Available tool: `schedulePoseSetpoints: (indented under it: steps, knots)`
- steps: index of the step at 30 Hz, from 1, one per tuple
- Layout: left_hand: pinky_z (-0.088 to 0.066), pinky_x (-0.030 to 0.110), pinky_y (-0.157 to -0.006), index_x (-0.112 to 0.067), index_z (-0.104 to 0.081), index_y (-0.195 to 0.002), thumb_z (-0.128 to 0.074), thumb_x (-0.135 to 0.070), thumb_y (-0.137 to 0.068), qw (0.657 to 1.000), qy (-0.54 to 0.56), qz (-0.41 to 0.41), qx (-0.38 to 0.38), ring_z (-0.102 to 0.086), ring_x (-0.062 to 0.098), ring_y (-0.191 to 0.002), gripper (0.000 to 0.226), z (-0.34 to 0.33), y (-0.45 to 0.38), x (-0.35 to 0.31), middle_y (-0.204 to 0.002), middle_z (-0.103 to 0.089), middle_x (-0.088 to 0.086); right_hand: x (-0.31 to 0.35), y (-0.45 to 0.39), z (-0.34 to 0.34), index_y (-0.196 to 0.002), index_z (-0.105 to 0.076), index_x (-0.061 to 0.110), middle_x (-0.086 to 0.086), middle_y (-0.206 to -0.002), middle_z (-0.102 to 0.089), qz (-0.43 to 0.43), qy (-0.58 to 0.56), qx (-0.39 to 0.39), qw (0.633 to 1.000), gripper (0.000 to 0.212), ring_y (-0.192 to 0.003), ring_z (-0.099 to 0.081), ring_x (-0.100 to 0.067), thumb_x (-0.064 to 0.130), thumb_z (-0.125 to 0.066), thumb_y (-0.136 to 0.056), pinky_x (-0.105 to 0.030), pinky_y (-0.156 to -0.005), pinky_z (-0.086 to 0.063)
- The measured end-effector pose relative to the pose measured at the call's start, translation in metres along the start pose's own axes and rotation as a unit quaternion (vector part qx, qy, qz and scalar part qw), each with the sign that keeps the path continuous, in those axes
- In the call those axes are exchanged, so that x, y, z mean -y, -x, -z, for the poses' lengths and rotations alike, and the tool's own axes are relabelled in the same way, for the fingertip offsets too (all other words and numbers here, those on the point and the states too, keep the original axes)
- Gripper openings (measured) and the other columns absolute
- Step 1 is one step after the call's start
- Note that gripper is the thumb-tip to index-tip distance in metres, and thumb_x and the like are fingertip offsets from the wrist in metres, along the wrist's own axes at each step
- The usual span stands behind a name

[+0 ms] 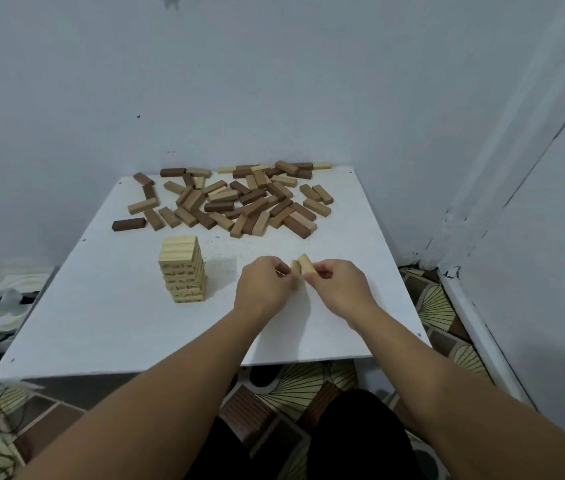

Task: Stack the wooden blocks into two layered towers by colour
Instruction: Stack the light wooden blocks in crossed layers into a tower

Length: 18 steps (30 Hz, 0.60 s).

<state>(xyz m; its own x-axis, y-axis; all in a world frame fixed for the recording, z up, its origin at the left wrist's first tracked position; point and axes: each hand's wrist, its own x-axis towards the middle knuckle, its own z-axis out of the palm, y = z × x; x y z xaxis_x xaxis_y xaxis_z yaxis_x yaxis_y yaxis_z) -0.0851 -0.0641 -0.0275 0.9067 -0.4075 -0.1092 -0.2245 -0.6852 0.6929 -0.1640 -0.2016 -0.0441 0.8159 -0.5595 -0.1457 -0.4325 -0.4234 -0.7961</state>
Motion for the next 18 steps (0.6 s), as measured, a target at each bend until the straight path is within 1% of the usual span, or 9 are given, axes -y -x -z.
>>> schedulePoseSetpoints:
  steps: [2,4,7,10,11,13,14,16,18]
  knots:
    - [-0.049,0.024,-0.069,-0.023,-0.08,-0.096,-0.074,-0.036,-0.092,1.0,0.018,0.003,0.012,-0.066,0.007,-0.087,0.015,0.001,0.008,0.011,-0.091,-0.074,-0.01,0.001,0.008,-0.004,-0.114,-0.078,0.022,0.008,-0.103,-0.076,0.017,0.003,-0.001,1.0,0.032,-0.097,-0.068,-0.015,0.045,-0.066,-0.097,-0.043,-0.091,-0.057]
    - [-0.049,0.022,-0.074,-0.024,-0.079,-0.1,-0.075,-0.038,-0.091,0.999,0.037,-0.007,0.015,-0.066,0.005,-0.091,0.017,0.001,0.015,0.021,-0.093,-0.074,-0.012,0.0,0.013,-0.005,-0.115,-0.079,0.02,0.007,-0.102,-0.076,0.02,-0.011,-0.007,1.0,0.029,-0.096,-0.068,-0.014,0.04,-0.068,-0.096,-0.039,-0.091,-0.057]
    - [-0.045,0.017,-0.073,-0.033,-0.072,-0.114,-0.075,-0.044,-0.091,0.997,0.067,-0.034,0.002,-0.063,0.0,-0.089,0.026,0.001,0.023,0.031,-0.092,-0.071,-0.012,-0.003,0.016,-0.004,-0.12,-0.077,0.022,0.01,-0.104,-0.075,-0.001,-0.055,-0.015,0.998,0.029,-0.096,-0.066,-0.007,0.038,-0.07,-0.096,-0.027,-0.086,-0.053]
    - [-0.046,0.01,-0.074,-0.03,-0.074,-0.121,-0.074,-0.044,-0.093,0.993,0.079,-0.078,-0.031,-0.062,-0.005,-0.086,0.032,-0.003,0.028,0.04,-0.087,-0.07,-0.015,-0.008,0.016,-0.001,-0.128,-0.073,0.026,0.013,-0.106,-0.072,-0.017,-0.108,-0.018,0.994,0.033,-0.095,-0.062,0.002,0.037,-0.071,-0.096,-0.015,-0.078,-0.047]
    - [-0.049,0.013,-0.077,-0.028,-0.076,-0.12,-0.074,-0.044,-0.092,0.992,0.075,-0.093,-0.044,-0.062,-0.004,-0.086,0.032,-0.005,0.029,0.043,-0.086,-0.071,-0.015,-0.009,0.016,-0.001,-0.13,-0.072,0.027,0.014,-0.105,-0.071,-0.014,-0.109,-0.012,0.994,0.035,-0.095,-0.062,0.003,0.037,-0.071,-0.096,-0.015,-0.079,-0.047]
    - [-0.054,0.025,-0.082,-0.028,-0.078,-0.115,-0.078,-0.044,-0.089,0.99,0.079,-0.106,-0.056,-0.064,-0.001,-0.086,0.031,-0.008,0.03,0.045,-0.086,-0.071,-0.016,-0.011,0.015,-0.003,-0.137,-0.066,0.03,0.011,-0.102,-0.07,-0.008,-0.105,0.0,0.994,0.042,-0.097,-0.063,-0.001,0.038,-0.071,-0.096,-0.02,-0.084,-0.05]
    - [-0.055,0.027,-0.083,-0.029,-0.079,-0.112,-0.081,-0.044,-0.086,0.989,0.083,-0.107,-0.057,-0.064,0.0,-0.086,0.031,-0.01,0.029,0.046,-0.086,-0.072,-0.016,-0.012,0.014,-0.003,-0.141,-0.061,0.032,0.008,-0.099,-0.069,-0.005,-0.103,0.002,0.995,0.046,-0.098,-0.064,-0.005,0.038,-0.071,-0.097,-0.022,-0.086,-0.05]
    - [-0.054,0.027,-0.083,-0.031,-0.079,-0.111,-0.084,-0.046,-0.081,0.99,0.075,-0.109,-0.057,-0.064,0.0,-0.087,0.034,-0.011,0.028,0.046,-0.088,-0.07,-0.017,-0.013,0.014,-0.002,-0.147,-0.053,0.037,0.002,-0.095,-0.066,-0.001,-0.108,-0.006,0.994,0.051,-0.094,-0.063,-0.007,0.038,-0.069,-0.098,-0.02,-0.08,-0.047]
    - [-0.054,0.029,-0.084,-0.032,-0.078,-0.115,-0.083,-0.048,-0.081,0.99,0.053,-0.116,-0.055,-0.063,0.0,-0.089,0.038,-0.012,0.027,0.047,-0.091,-0.068,-0.016,-0.015,0.017,-0.002,-0.145,-0.055,0.034,0.006,-0.093,-0.064,0.006,-0.095,-0.026,0.995,0.047,-0.09,-0.06,-0.005,0.038,-0.066,-0.1,-0.017,-0.074,-0.044]
